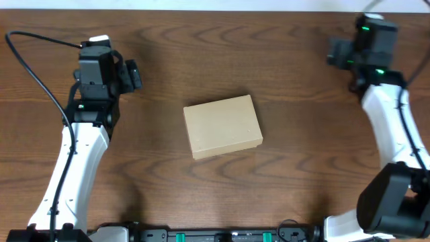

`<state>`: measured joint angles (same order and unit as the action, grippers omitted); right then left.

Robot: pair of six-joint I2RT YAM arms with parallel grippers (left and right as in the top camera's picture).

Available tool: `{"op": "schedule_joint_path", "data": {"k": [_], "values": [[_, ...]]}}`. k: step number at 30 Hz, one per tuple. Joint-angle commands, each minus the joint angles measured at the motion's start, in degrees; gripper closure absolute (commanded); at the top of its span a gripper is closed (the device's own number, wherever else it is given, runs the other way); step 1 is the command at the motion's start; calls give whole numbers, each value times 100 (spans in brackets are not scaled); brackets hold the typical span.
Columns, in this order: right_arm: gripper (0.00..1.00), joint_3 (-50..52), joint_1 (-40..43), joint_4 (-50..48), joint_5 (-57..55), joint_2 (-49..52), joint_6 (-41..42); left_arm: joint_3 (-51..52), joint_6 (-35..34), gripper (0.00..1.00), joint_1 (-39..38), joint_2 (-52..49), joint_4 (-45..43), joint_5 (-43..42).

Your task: Pack container

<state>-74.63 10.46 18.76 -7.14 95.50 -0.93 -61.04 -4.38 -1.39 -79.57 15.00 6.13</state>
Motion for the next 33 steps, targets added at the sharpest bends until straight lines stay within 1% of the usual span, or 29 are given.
{"op": "schedule_joint_path", "data": {"k": [1,5,9,11,15,18,20,23,24,33], "values": [[2,658,219,-122,273,-557,-107,332,313,5,24,282,31,-428],[1,1969,284,-664,345,-1665,-114,1141,173,5,24,1027,-116,-424],[1,3235,249,-719,601,-2920,-109,2155,-168,5,24,2232,-142,-428],[2,3696,210,-579,741,-3486,-111,2570,-304,5,24,2874,-46,-428],[4,4378,87,4,911,-4605,-151,3139,-365,5,24,4317,575,-404],[3,4647,26,457,914,-5241,-214,3366,-332,5,24,5215,944,-398],[4,4721,-9,651,914,-5532,-212,3467,-334,5,24,5683,1003,-396],[5,4725,-17,837,911,-5707,-210,3471,-339,5,24,5980,1123,-216],[1,4725,-17,861,914,-5709,-208,3471,-343,5,24,5989,1132,-212],[1,4725,-15,1182,911,-5654,-173,3471,-337,5,24,5956,1145,-214]]}}
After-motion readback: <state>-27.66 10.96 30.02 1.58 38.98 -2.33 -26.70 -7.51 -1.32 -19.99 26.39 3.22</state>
